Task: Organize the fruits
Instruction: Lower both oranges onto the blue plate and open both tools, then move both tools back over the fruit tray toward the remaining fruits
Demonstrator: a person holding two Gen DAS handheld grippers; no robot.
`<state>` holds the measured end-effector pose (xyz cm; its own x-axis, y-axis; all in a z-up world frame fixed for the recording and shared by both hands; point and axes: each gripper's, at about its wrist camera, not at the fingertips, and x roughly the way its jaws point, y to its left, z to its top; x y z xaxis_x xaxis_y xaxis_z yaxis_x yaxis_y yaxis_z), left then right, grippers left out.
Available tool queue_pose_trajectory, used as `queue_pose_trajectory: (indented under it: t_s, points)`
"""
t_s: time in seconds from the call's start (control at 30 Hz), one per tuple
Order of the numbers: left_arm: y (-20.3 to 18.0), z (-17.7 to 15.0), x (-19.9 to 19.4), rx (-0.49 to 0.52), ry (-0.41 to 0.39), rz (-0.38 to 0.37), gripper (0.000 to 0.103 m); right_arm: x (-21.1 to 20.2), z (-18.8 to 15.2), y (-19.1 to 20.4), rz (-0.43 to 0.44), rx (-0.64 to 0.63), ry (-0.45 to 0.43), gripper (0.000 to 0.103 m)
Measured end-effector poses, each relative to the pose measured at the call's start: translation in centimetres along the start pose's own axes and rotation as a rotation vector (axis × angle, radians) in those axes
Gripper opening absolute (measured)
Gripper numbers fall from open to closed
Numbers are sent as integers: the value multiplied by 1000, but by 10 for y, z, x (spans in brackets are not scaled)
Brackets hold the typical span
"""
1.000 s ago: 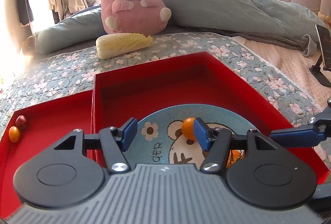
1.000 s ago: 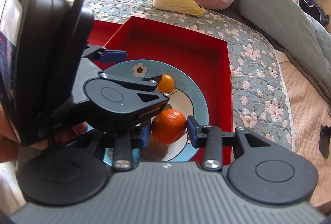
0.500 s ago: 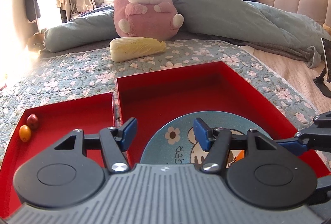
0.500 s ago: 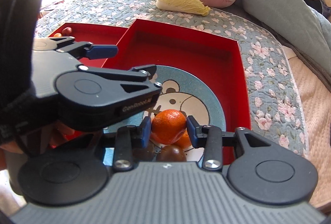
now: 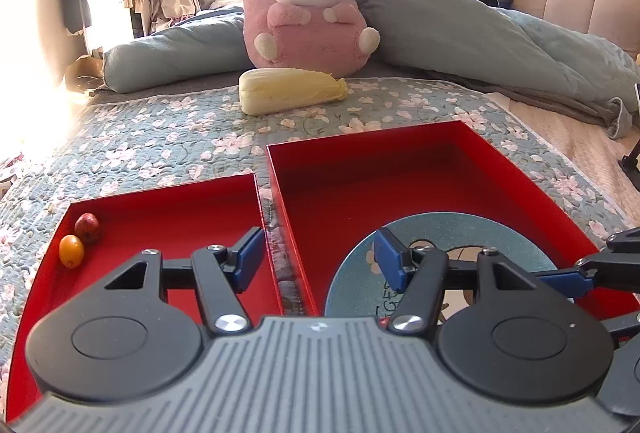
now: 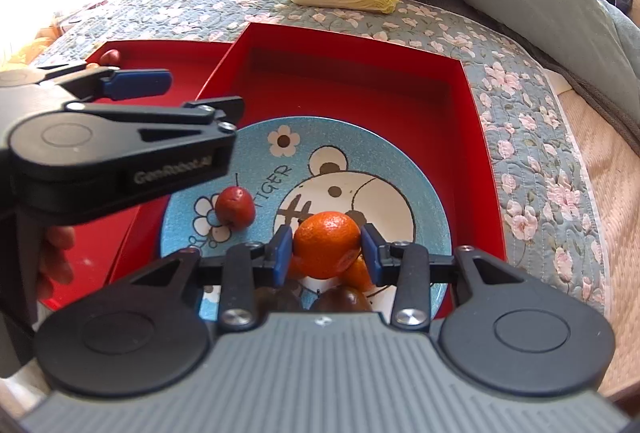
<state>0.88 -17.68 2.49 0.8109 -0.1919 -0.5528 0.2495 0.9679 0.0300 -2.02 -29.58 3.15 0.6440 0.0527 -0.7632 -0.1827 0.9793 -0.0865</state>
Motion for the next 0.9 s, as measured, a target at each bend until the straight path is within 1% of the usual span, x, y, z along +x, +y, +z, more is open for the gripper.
queue_pose_trajectory:
  t_s: [0.2, 0.4, 0.47, 0.77, 0.9]
  points:
    - [11, 0, 1, -17, 3, 17, 66, 4, 2, 3, -14, 7, -19, 42]
    - [21, -1, 2, -36, 6, 30, 66, 7, 4, 8, -48, -9, -24, 43]
    - [25, -1, 2, -40, 6, 36, 66, 7, 5, 9, -47, -2, -22, 45]
    - [38, -1, 3, -66, 11, 60, 66, 8, 9, 16, -64, -16, -36, 46]
    - [45, -2, 3, -76, 14, 70, 66, 6, 11, 19, -70, -17, -55, 52]
